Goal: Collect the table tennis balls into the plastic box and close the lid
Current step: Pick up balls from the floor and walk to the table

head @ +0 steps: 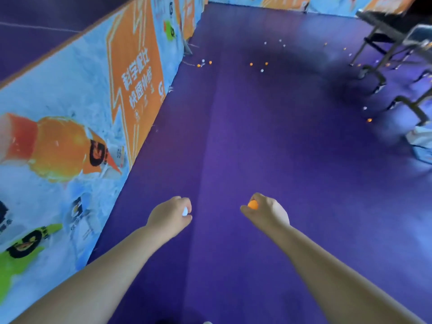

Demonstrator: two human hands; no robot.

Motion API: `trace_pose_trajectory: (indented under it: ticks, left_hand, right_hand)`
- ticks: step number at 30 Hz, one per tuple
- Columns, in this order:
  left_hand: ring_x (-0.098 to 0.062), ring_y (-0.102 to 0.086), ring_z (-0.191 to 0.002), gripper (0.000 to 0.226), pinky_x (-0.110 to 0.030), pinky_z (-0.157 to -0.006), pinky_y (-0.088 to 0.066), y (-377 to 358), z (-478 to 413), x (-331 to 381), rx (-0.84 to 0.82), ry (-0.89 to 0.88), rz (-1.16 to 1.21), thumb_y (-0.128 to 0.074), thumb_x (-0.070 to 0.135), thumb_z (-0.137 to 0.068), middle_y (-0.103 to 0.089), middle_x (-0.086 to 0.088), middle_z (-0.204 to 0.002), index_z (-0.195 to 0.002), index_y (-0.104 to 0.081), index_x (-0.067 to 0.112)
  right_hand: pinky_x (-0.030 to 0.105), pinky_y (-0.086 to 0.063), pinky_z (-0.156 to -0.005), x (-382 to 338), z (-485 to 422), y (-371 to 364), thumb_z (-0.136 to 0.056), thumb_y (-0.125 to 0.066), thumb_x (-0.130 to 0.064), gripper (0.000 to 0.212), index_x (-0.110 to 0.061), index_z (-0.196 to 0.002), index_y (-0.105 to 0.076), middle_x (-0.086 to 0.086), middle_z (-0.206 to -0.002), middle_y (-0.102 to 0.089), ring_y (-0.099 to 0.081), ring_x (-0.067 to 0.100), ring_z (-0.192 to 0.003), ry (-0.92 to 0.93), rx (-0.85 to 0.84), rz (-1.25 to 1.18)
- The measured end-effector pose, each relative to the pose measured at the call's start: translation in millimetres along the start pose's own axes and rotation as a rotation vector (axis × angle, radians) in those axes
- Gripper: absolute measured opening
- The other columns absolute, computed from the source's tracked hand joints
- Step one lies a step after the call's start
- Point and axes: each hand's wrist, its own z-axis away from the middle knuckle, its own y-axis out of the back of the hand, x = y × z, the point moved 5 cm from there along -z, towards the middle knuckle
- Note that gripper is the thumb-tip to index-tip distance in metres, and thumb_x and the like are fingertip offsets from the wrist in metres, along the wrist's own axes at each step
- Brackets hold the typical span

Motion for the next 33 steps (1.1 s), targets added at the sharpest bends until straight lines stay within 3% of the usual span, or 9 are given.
trace_pose_trajectory:
  ticks: [3,11,18,26,33]
  left_hand:
    - [-0.018,-0.052,-0.076,0.011,-0.026,-0.060,-0.036,0.3,-50.8,50.5,-0.039,-0.075,-0.002,-0.057,0.027,-0.086,-0.049,0.007,-0.088,-0.083,-0.047,0.026]
    - [-0.013,-0.048,-0.065,0.007,-0.024,-0.051,-0.032,-18.3,-213.6,160.5,-0.136,-0.224,0.039,-0.054,0.022,-0.083,-0.050,0.008,-0.089,-0.081,-0.048,0.025]
    - [-0.018,-0.054,-0.078,0.004,-0.026,-0.055,-0.036,-22.5,-368.0,263.7,-0.274,-0.375,0.023,-0.054,0.023,-0.083,-0.055,0.006,-0.096,-0.083,-0.050,0.025]
    - [-0.016,-0.052,-0.072,0.007,-0.025,-0.053,-0.036,-61.4,-492.0,444.2,-0.379,-0.577,0.061,-0.058,0.027,-0.082,-0.054,0.007,-0.094,-0.085,-0.052,0.026]
    - [-0.017,-0.056,-0.086,0.015,-0.031,-0.071,-0.048,-121.4,-581.2,631.3,-0.412,-0.648,0.214,-0.059,0.027,-0.083,-0.052,0.006,-0.105,-0.097,-0.053,0.023]
  right_hand:
    - [0.024,-0.038,-0.051,30.1,-28.4,29.4,-0.080,-0.055,-0.038,0.022,-0.019,-0.090,-0.054,0.000,-0.080,-0.060,-0.053,0.021,-0.063,-0.062,0.023,-0.061]
    - [0.025,-0.039,-0.053,105.7,-132.0,100.1,-0.082,-0.057,-0.031,0.019,-0.021,-0.098,-0.054,0.000,-0.089,-0.061,-0.056,0.022,-0.068,-0.226,0.105,-0.099]
    - [0.025,-0.039,-0.052,160.4,-225.7,175.5,-0.080,-0.058,-0.031,0.014,-0.023,-0.089,-0.050,-0.003,-0.083,-0.060,-0.054,0.018,-0.062,-0.471,0.220,-0.213]
    - [0.030,-0.045,-0.060,258.4,-308.9,253.0,-0.080,-0.055,-0.032,0.018,-0.021,-0.094,-0.052,-0.003,-0.089,-0.061,-0.057,0.022,-0.074,-0.660,0.314,-0.302]
    - [0.028,-0.040,-0.058,393.1,-400.3,345.7,-0.079,-0.056,-0.029,0.018,-0.017,-0.092,-0.053,0.000,-0.090,-0.062,-0.050,0.020,-0.067,-0.717,0.426,-0.383]
